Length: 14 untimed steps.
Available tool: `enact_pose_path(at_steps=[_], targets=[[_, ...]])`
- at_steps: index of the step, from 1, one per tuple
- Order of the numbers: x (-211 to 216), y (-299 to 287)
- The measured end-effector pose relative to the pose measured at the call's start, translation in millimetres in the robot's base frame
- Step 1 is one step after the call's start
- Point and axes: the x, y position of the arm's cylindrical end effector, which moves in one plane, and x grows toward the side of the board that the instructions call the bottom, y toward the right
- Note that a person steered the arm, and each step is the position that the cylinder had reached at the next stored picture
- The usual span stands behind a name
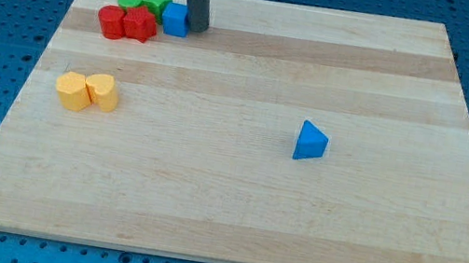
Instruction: Move the blue triangle to the left and up a bit
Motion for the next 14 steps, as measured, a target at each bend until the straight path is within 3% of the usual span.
enact_pose_path(at_steps=[1,2,4,5,6,8,9,10,11,12,13,14], targets=[[0,24],[17,121],[103,310],[172,335],[203,302],[182,115],[170,50],[172,76],[185,138],[232,131],[243,66],[185,5]])
